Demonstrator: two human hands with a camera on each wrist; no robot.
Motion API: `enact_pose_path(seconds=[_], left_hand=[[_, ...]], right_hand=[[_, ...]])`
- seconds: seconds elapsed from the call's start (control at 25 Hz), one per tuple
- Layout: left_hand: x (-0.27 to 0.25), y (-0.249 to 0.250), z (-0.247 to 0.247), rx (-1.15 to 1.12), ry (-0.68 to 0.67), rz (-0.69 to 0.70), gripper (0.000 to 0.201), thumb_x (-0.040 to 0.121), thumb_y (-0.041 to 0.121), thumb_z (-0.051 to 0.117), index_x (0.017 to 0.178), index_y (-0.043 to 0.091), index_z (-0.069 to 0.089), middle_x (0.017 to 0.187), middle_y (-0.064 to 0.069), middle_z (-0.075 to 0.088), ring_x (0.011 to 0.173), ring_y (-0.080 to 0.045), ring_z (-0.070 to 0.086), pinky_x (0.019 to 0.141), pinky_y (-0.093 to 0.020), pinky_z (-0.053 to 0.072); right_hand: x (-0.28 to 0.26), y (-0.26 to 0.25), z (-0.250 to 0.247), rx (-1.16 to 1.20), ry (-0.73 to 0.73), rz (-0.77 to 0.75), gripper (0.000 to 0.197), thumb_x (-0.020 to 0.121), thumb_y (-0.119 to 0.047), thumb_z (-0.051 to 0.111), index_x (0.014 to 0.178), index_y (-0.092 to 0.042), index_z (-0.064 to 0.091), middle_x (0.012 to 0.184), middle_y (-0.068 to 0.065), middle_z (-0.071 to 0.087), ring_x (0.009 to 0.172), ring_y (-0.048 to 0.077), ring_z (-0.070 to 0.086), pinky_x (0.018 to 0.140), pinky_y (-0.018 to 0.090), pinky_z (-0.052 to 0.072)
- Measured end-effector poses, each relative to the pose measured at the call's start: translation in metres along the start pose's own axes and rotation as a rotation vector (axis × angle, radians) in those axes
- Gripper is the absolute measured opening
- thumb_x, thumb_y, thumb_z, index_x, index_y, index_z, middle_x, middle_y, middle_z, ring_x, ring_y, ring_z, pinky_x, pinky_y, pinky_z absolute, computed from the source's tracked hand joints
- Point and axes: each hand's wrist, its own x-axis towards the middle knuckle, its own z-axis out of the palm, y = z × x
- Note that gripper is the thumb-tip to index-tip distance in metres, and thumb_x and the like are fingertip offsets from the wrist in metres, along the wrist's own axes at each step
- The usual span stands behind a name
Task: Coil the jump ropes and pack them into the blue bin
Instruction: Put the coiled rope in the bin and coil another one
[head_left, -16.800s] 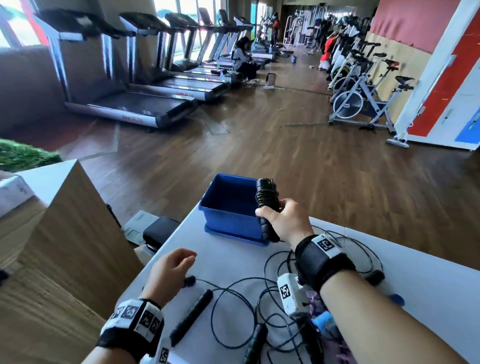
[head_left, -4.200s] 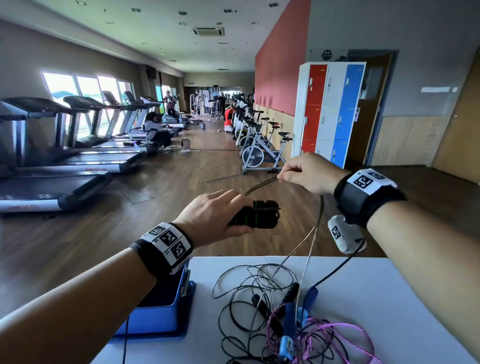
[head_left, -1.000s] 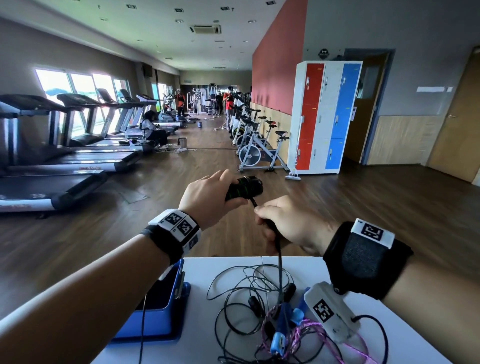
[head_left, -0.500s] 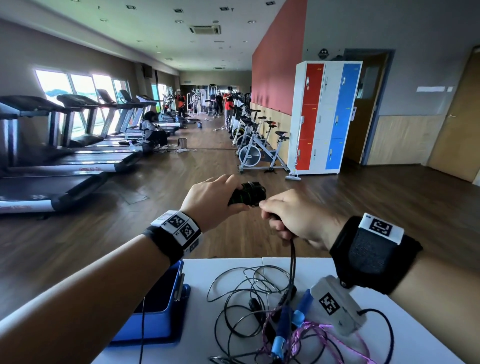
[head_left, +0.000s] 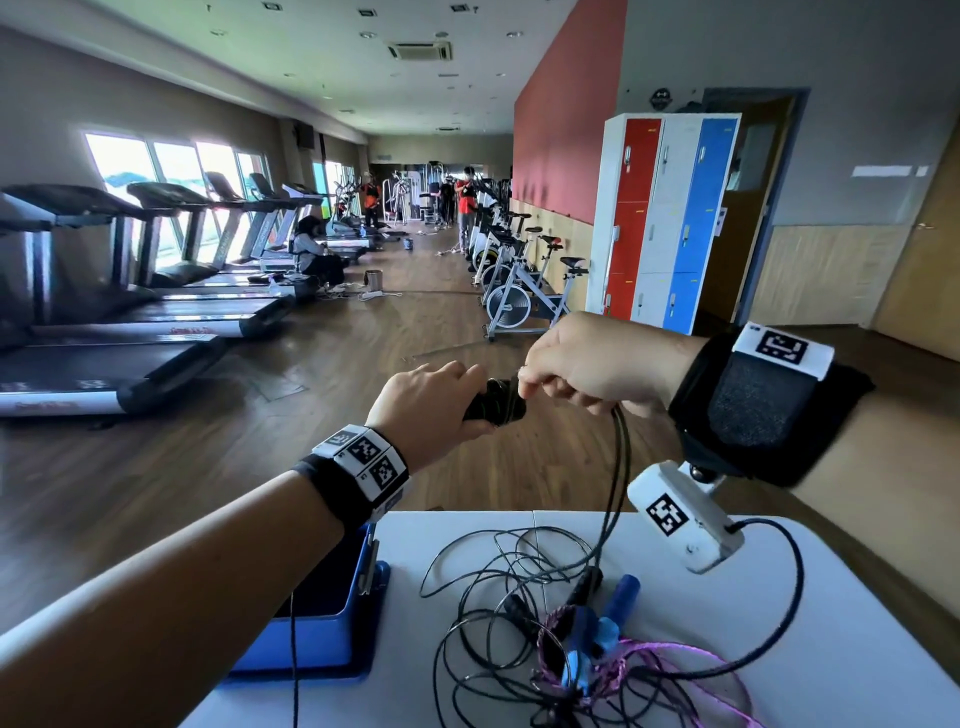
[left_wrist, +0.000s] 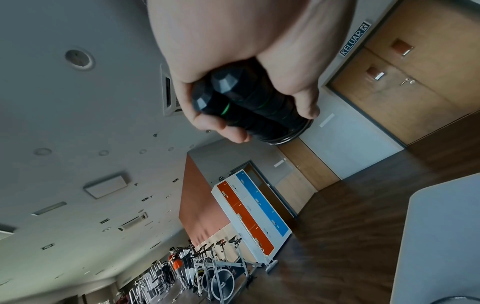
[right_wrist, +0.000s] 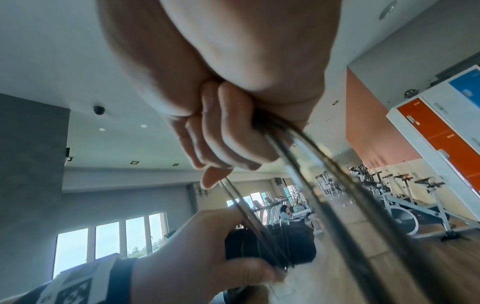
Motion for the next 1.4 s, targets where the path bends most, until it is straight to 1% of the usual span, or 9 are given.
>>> enact_pose_path(seconds=[0.24, 0.4, 0.48, 0.68, 0.8, 0.92, 1.12, 1.28, 1.4], left_hand=[[0.012, -0.027, -0.006, -0.140, 0.048, -0.174, 0.051, 0.086, 0.069, 0.059, 0.113, 0.027, 0.051, 0.105, 0.004, 0.067, 0.088, -0.024, 0.066, 0.070, -0.035, 0.051], [0.015, -0.038, -0.005, -0.209, 0.051, -0.209, 0.049, 0.084, 0.070, 0.061, 0.109, 0.029, 0.051, 0.102, 0.006, 0.068, 0.084, -0.022, 0.065, 0.070, -0.036, 0.052], [0.015, -0.033, -0.003, -0.186, 0.040, -0.158, 0.049, 0.085, 0.070, 0.059, 0.111, 0.029, 0.051, 0.103, 0.007, 0.068, 0.086, -0.020, 0.065, 0.070, -0.034, 0.051], [0.012, -0.016, 0.003, -0.138, 0.032, -0.061, 0.051, 0.087, 0.070, 0.058, 0.113, 0.027, 0.052, 0.108, 0.010, 0.065, 0.093, -0.019, 0.065, 0.069, -0.031, 0.043], [0.010, -0.003, 0.007, -0.092, 0.007, 0.015, 0.056, 0.087, 0.072, 0.055, 0.124, 0.030, 0.051, 0.114, 0.010, 0.065, 0.102, -0.019, 0.066, 0.079, -0.035, 0.052], [0.003, 0.002, 0.009, -0.129, 0.010, 0.078, 0.053, 0.087, 0.068, 0.058, 0.123, 0.030, 0.052, 0.113, 0.008, 0.065, 0.101, -0.022, 0.065, 0.079, -0.035, 0.050], [-0.011, 0.004, 0.012, -0.227, 0.113, 0.170, 0.050, 0.082, 0.068, 0.057, 0.114, 0.029, 0.057, 0.103, 0.009, 0.067, 0.091, -0.021, 0.066, 0.068, -0.034, 0.054], [-0.018, 0.014, 0.005, -0.286, 0.271, 0.273, 0.050, 0.080, 0.065, 0.061, 0.110, 0.025, 0.060, 0.097, 0.009, 0.067, 0.086, -0.018, 0.067, 0.061, -0.031, 0.053], [-0.020, 0.011, -0.001, -0.309, 0.295, 0.287, 0.050, 0.080, 0.064, 0.062, 0.111, 0.025, 0.060, 0.100, 0.010, 0.067, 0.087, -0.016, 0.065, 0.062, -0.030, 0.054]], right_hand=[[-0.002, 0.000, 0.016, -0.288, -0.023, -0.140, 0.037, 0.096, -0.026, 0.062, 0.062, -0.016, 0.072, 0.049, -0.008, 0.053, 0.050, 0.011, 0.045, 0.054, 0.027, 0.035], [-0.009, 0.009, 0.027, -0.352, -0.094, -0.156, 0.034, 0.098, -0.027, 0.062, 0.071, -0.012, 0.072, 0.045, -0.009, 0.045, 0.039, 0.004, 0.035, 0.041, 0.017, 0.026], [-0.009, 0.005, 0.023, -0.347, -0.065, -0.184, 0.032, 0.098, -0.027, 0.062, 0.071, -0.014, 0.074, 0.044, -0.010, 0.047, 0.040, 0.004, 0.037, 0.043, 0.017, 0.029], [-0.002, -0.007, 0.011, -0.351, -0.047, -0.209, 0.033, 0.095, -0.028, 0.063, 0.065, -0.017, 0.072, 0.052, -0.008, 0.054, 0.051, 0.013, 0.045, 0.056, 0.031, 0.036], [0.007, -0.012, 0.005, -0.365, -0.015, -0.229, 0.033, 0.094, -0.027, 0.062, 0.065, -0.014, 0.071, 0.054, -0.003, 0.055, 0.050, 0.014, 0.045, 0.056, 0.030, 0.037], [0.022, -0.008, -0.016, -0.374, 0.041, -0.230, 0.032, 0.095, -0.027, 0.062, 0.068, -0.014, 0.073, 0.055, -0.005, 0.057, 0.050, 0.011, 0.045, 0.055, 0.026, 0.037], [0.044, 0.013, -0.044, -0.445, 0.077, -0.279, 0.028, 0.098, -0.028, 0.062, 0.075, -0.017, 0.073, 0.046, -0.018, 0.052, 0.043, 0.002, 0.043, 0.048, 0.015, 0.031], [0.060, 0.039, -0.051, -0.436, 0.095, -0.268, 0.023, 0.100, -0.030, 0.061, 0.080, -0.022, 0.072, 0.054, -0.014, 0.052, 0.050, 0.007, 0.040, 0.053, 0.026, 0.033], [0.061, 0.054, -0.047, -0.321, 0.054, -0.224, 0.026, 0.102, -0.025, 0.058, 0.080, -0.019, 0.069, 0.048, -0.015, 0.048, 0.051, 0.011, 0.038, 0.053, 0.028, 0.032]])
